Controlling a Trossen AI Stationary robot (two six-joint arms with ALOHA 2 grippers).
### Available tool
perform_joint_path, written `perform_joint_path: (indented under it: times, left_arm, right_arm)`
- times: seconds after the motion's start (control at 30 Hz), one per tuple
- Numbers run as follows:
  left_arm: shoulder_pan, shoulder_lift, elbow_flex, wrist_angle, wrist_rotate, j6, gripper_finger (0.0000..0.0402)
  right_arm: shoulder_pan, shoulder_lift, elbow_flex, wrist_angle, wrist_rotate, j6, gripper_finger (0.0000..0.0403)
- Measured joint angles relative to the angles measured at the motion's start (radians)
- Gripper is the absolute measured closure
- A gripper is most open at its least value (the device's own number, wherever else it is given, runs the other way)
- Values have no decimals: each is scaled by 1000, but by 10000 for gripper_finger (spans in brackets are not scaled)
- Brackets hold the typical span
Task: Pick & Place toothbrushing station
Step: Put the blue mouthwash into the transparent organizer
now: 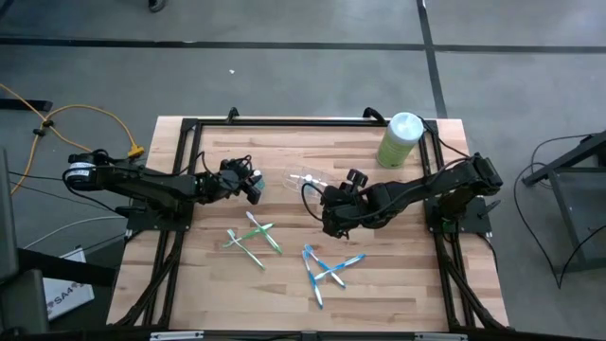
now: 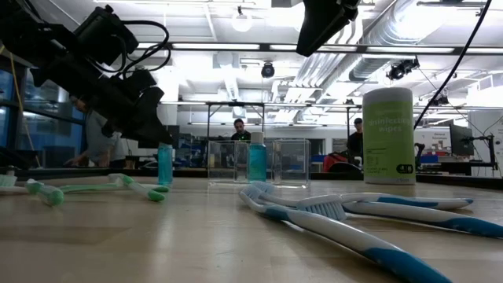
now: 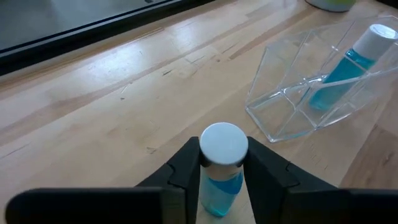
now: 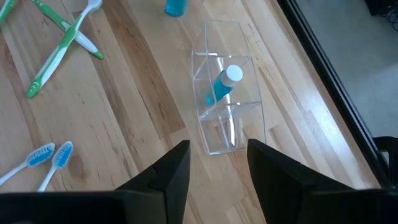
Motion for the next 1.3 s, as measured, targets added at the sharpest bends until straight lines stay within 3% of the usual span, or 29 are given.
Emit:
perform_joint_path:
  times: [0.4,0.7,0.93,1.17,1.3]
  left_arm:
    - [-2,0,0,33,3,115,313]
    - [-6,0,0,147,99,197,314]
    - [-1,-2,0,163,101,245,314]
    - [23,-55,23,163,174,295,314]
    - [36,-71,81,61,206,315,314]
  right_arm:
    - [18,0,0,-8,0,25,251]
    - [33,0,0,-40,-1,83,251]
    - [50,0,0,-43,-1,98,251]
    - [54,0,0,-44,-1,121,251]
    - [54,0,0,-44,0,121,251]
